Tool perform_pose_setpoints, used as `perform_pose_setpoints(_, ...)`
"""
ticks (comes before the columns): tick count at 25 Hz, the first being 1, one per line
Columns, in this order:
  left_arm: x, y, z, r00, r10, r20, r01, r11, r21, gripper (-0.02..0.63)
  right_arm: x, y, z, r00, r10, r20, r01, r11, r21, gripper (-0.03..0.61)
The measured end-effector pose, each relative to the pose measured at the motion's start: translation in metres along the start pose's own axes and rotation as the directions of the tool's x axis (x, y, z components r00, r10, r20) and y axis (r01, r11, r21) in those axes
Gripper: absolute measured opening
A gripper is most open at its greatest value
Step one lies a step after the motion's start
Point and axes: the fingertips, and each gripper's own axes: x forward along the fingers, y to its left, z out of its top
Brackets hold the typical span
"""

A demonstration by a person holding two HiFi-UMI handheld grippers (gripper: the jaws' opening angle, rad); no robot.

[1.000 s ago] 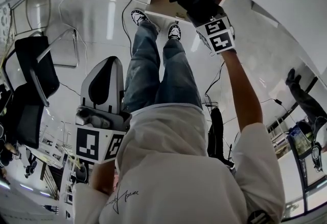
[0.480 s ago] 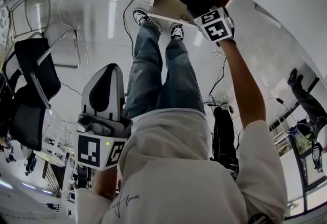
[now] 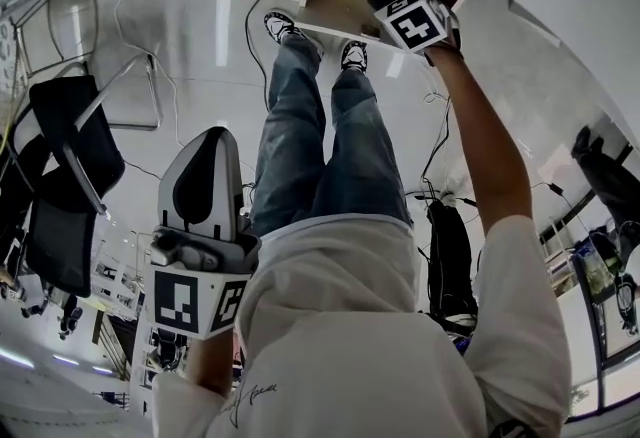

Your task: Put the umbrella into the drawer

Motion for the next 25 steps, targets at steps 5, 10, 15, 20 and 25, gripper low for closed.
perform_pose_setpoints(5, 0.002, 0.009, -0.003, 1.0, 0.006, -0.016, -0.006, 1.0, -0.008, 0.009, 0.022, -0.009, 0.002, 0.999, -0.013, -0.033, 0.014, 1.0, 0.006, 0.273)
perform_pose_setpoints(10, 0.005, 0.009, -0.007, 0.999, -0.009, -0.032, 0.009, 1.0, -0.009, 0.009, 0.032, -0.014, 0.005, 0.998, -0.026, -0.056, 0.026, 1.0, -0.002, 0.273)
perform_pose_setpoints(15, 0.006, 0.01, -0.014, 0.999, -0.011, -0.041, 0.01, 1.0, -0.016, 0.009, 0.042, -0.018, 0.0, 0.997, -0.034, -0.067, 0.034, 0.999, 0.003, 0.273)
perform_pose_setpoints(20, 0.007, 0.008, -0.015, 0.999, -0.012, -0.048, 0.011, 1.0, -0.024, 0.009, 0.049, -0.023, -0.002, 0.994, -0.065, -0.088, 0.065, 0.998, -0.002, 0.273)
perform_pose_setpoints(25, 0.008, 0.007, -0.018, 0.999, -0.021, -0.048, 0.02, 0.999, -0.028, 0.009, 0.057, -0.025, -0.004, 0.992, -0.074, -0.101, 0.073, 0.997, -0.01, 0.273)
